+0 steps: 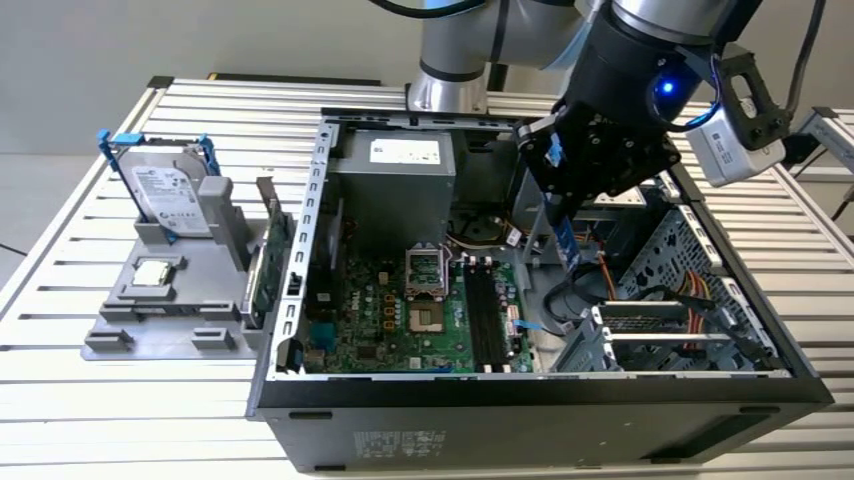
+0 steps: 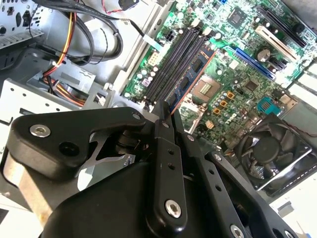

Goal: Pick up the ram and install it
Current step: 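Insert the ram into the slot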

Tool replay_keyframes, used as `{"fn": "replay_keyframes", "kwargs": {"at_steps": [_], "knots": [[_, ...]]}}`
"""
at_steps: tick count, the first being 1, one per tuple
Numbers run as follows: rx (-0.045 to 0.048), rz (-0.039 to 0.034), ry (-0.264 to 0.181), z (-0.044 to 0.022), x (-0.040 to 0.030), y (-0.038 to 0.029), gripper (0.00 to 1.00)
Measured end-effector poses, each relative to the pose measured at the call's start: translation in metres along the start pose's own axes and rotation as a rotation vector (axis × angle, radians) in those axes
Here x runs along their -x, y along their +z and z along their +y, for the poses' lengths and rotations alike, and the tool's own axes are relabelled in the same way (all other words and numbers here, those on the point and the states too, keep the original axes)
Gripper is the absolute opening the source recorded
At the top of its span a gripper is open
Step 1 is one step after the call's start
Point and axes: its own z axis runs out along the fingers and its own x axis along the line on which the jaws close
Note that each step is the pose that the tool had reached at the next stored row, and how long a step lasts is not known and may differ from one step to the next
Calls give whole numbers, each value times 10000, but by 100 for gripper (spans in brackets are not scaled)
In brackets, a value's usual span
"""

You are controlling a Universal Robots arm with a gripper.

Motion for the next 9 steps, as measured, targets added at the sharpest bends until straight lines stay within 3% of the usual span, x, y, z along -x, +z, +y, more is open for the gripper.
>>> {"fn": "replay_keyframes", "kwargs": {"at_steps": [9], "knots": [[0,-1,20,0,1,20,0]]}}
